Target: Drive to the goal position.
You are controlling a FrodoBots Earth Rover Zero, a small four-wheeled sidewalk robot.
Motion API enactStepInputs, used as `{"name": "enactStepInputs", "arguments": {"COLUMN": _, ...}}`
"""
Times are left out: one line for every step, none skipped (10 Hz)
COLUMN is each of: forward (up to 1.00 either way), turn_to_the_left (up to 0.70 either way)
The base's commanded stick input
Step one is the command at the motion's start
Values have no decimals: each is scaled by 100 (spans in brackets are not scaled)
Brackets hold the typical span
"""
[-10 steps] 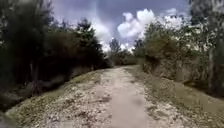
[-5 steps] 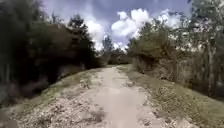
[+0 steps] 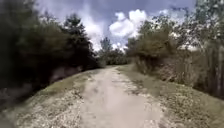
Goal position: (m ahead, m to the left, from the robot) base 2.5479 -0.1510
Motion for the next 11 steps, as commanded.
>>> {"name": "enactStepInputs", "arguments": {"forward": 85, "turn_to_the_left": 0}}
{"name": "enactStepInputs", "arguments": {"forward": 85, "turn_to_the_left": 0}}
{"name": "enactStepInputs", "arguments": {"forward": 85, "turn_to_the_left": 0}}
{"name": "enactStepInputs", "arguments": {"forward": 85, "turn_to_the_left": 0}}
{"name": "enactStepInputs", "arguments": {"forward": 85, "turn_to_the_left": 0}}
{"name": "enactStepInputs", "arguments": {"forward": 85, "turn_to_the_left": 0}}
{"name": "enactStepInputs", "arguments": {"forward": 85, "turn_to_the_left": 0}}
{"name": "enactStepInputs", "arguments": {"forward": 85, "turn_to_the_left": 0}}
{"name": "enactStepInputs", "arguments": {"forward": 85, "turn_to_the_left": 0}}
{"name": "enactStepInputs", "arguments": {"forward": 85, "turn_to_the_left": 0}}
{"name": "enactStepInputs", "arguments": {"forward": 85, "turn_to_the_left": 0}}
